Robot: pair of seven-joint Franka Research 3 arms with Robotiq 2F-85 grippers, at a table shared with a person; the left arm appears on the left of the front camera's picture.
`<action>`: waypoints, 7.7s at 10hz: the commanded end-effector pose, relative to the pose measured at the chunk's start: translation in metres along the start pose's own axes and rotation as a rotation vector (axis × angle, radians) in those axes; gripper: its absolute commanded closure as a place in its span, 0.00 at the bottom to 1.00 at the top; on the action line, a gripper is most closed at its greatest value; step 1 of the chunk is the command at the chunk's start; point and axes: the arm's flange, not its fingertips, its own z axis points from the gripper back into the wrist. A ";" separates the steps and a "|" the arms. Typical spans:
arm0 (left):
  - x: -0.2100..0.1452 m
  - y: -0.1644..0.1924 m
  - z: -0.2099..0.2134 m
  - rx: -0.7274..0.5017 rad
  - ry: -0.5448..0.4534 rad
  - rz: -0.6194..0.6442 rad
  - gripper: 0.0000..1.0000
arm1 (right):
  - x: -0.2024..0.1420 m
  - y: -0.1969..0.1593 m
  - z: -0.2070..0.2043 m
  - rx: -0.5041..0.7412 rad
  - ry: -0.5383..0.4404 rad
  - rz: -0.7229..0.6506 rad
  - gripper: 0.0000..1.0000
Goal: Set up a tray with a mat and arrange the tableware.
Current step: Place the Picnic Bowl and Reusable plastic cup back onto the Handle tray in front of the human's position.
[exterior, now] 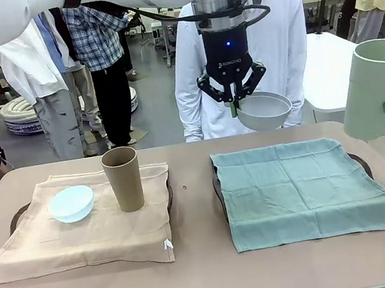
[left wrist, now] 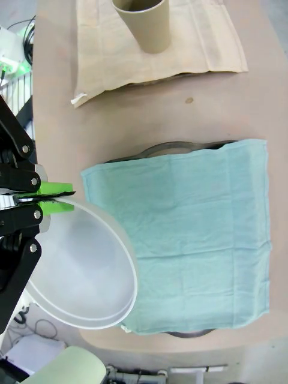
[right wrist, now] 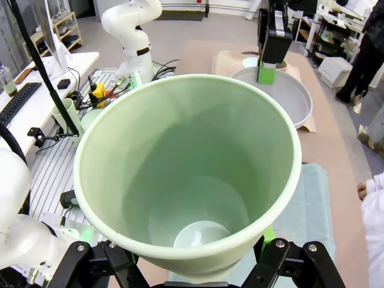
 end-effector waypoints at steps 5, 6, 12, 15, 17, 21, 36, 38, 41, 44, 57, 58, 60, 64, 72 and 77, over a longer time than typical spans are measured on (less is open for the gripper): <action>0.020 0.020 -0.076 -0.045 0.025 0.016 0.96 | -0.076 -0.049 -0.050 0.020 -0.101 0.093 0.15; 0.017 0.023 -0.086 -0.029 0.025 0.016 0.96 | -0.089 -0.053 -0.060 0.011 -0.124 0.090 0.15; 0.025 0.022 -0.130 -0.047 0.026 0.019 0.96 | -0.135 -0.064 -0.077 0.025 -0.114 0.067 0.15; 0.025 0.022 -0.130 -0.047 0.026 0.019 0.96 | -0.135 -0.064 -0.077 0.025 -0.114 0.067 0.15; 0.033 0.024 -0.153 0.041 0.007 0.005 0.96 | -0.154 -0.080 -0.092 0.065 -0.083 0.014 0.15; 0.039 0.024 -0.184 0.095 -0.017 -0.074 0.96 | -0.172 -0.113 -0.113 0.058 -0.059 -0.032 0.15; 0.041 0.005 -0.222 -0.042 0.016 -0.114 0.12 | -0.184 -0.115 -0.130 0.056 0.058 -0.093 0.00; 0.037 0.007 -0.211 -0.057 -0.011 -0.137 0.00 | -0.174 -0.111 -0.115 0.026 0.161 -0.123 0.00; 0.031 0.018 -0.191 -0.104 -0.068 -0.160 0.08 | -0.171 -0.111 -0.089 -0.060 0.228 -0.163 0.00; 0.023 0.039 -0.154 -0.108 -0.139 -0.139 0.00 | -0.143 -0.123 -0.070 -0.169 0.414 -0.428 0.00; 0.028 0.097 0.036 0.071 -0.261 -0.161 0.00 | 0.176 -0.076 -0.069 -0.655 0.790 -0.821 0.00; 0.027 0.097 0.043 0.086 -0.265 -0.137 0.00 | 0.186 -0.072 -0.066 -0.656 0.713 -0.840 0.00; 0.028 0.098 0.057 0.092 -0.277 -0.060 0.00 | 0.175 -0.082 -0.039 -0.685 0.534 -0.903 0.00; 0.029 0.101 0.047 0.060 -0.258 -0.147 0.00 | 0.202 -0.069 -0.065 -0.661 0.726 -0.830 0.00; 0.029 0.101 0.047 0.060 -0.258 -0.147 0.00 | 0.202 -0.069 -0.065 -0.661 0.726 -0.830 0.00; 0.014 0.135 0.023 0.075 -0.173 -0.108 0.00 | 0.183 -0.053 -0.069 -0.662 0.751 -0.830 0.00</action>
